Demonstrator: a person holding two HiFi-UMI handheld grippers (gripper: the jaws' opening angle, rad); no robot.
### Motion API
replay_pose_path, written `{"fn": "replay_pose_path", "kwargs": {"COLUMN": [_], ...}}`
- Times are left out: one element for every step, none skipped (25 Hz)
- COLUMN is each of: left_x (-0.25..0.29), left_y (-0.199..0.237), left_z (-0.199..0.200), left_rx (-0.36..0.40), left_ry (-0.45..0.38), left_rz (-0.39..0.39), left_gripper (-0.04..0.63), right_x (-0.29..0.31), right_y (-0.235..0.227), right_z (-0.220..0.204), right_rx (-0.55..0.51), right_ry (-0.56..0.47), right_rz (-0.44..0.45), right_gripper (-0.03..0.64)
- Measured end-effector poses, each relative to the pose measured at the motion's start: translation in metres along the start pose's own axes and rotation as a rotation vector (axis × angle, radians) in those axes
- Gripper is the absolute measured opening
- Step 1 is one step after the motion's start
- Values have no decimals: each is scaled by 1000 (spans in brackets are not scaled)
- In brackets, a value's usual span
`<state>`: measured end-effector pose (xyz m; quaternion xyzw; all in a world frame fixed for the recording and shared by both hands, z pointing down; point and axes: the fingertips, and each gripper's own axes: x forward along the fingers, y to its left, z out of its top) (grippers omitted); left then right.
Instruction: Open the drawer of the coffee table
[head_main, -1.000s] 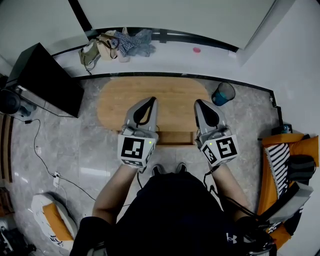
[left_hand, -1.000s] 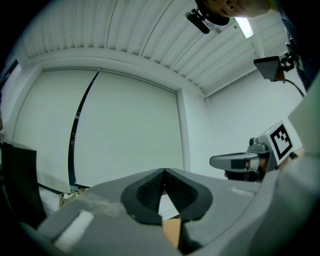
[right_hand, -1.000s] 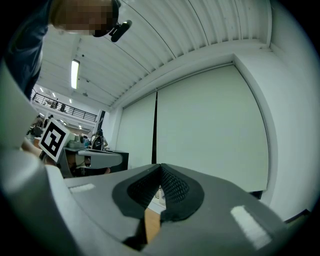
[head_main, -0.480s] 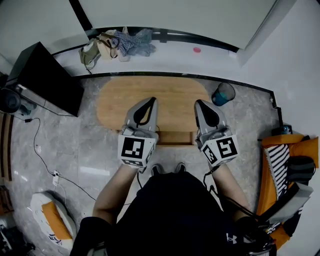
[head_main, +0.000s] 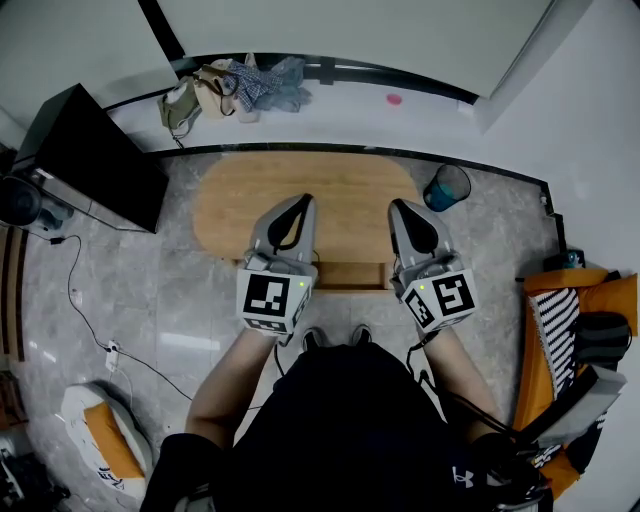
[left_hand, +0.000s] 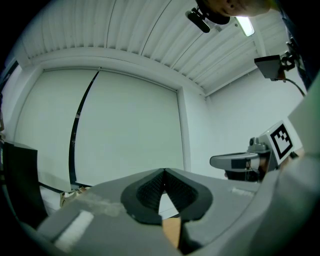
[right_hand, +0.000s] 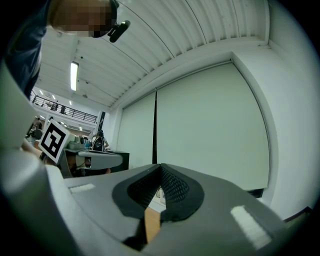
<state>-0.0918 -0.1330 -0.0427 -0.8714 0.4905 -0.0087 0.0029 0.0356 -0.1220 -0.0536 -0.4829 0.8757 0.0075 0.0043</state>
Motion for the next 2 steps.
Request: {"fn": "replay_pose_path", "kwargs": {"left_x": [1, 1], "left_y": [-1, -1], "left_z": [0, -1], "left_rx": [1, 2], "left_ry": [1, 1], "left_rz": [0, -1], "left_gripper": [2, 2], "right_x": [0, -1], "right_y": [-1, -1], "right_z": [0, 0], "right_rx": [0, 0], "right_ry": [0, 0], "right_rz": [0, 0], "right_gripper": [2, 2]}}
